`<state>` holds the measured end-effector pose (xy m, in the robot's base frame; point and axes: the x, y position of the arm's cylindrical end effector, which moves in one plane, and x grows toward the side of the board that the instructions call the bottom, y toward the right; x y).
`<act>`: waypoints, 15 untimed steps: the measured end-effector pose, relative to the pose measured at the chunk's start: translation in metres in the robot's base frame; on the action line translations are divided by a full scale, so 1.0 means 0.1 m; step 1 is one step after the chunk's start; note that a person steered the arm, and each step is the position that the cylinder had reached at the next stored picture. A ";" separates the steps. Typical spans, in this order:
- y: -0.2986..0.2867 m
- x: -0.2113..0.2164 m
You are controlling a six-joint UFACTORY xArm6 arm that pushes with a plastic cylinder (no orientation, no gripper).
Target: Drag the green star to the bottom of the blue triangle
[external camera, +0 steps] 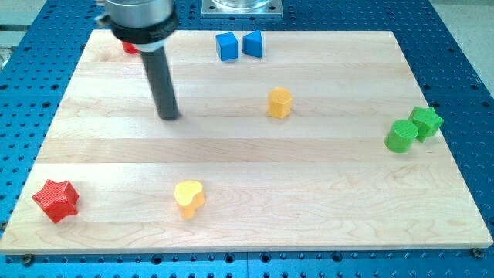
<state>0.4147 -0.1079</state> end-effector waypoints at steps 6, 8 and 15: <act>3.73 0.59; 3.81 0.22; 2.33 -1.11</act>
<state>0.3038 0.1249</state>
